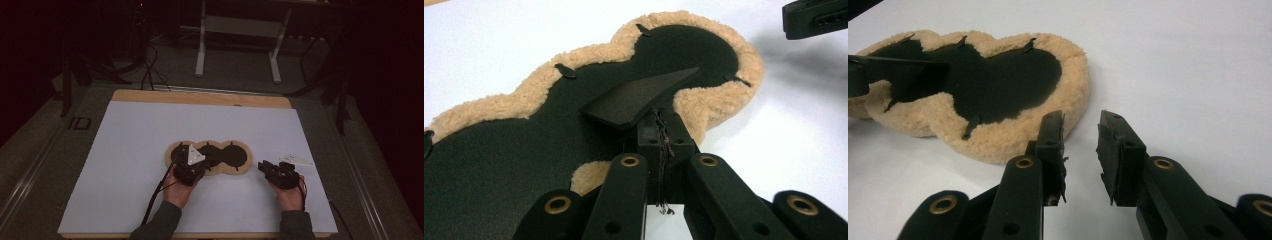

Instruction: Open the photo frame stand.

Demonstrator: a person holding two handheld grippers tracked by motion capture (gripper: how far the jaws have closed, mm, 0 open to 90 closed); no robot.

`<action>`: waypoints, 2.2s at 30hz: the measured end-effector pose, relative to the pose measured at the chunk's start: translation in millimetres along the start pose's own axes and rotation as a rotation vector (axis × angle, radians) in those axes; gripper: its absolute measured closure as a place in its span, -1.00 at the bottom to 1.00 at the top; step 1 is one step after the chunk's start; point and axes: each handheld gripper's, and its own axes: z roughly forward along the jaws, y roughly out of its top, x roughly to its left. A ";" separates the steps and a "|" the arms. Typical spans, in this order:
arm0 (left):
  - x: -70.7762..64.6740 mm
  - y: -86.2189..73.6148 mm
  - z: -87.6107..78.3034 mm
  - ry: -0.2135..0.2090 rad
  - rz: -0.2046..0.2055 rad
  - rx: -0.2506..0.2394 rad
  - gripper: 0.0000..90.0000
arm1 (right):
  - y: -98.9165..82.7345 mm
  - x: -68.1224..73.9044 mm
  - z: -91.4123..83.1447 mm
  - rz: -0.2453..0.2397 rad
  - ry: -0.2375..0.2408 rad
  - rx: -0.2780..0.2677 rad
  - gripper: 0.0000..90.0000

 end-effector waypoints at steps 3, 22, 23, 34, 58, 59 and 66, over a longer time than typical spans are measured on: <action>0.2 0.5 0.2 -0.003 0.004 0.006 0.95 | 0.1 0.1 0.2 0.001 0.001 0.000 0.60; -9.3 4.8 -23.0 0.045 0.160 0.002 0.48 | 0.6 -1.6 -1.2 0.003 -0.003 -0.004 0.58; -9.2 5.6 -22.9 0.063 0.165 0.004 0.42 | 0.5 -2.1 -1.5 0.006 -0.002 -0.005 0.58; -3.6 13.7 -0.6 0.071 0.239 0.130 0.16 | 0.1 -3.3 -2.1 0.013 -0.002 -0.005 0.57; -1.0 33.1 31.8 0.072 0.400 0.213 0.27 | -0.7 -3.3 -0.5 0.013 0.006 0.007 0.53; -1.0 33.1 31.8 0.072 0.400 0.213 0.28 | -0.7 -3.3 -0.5 0.013 0.006 0.007 0.53; -4.2 37.2 30.8 0.090 0.460 0.220 0.45 | -1.0 -2.5 1.4 0.010 0.008 0.009 0.52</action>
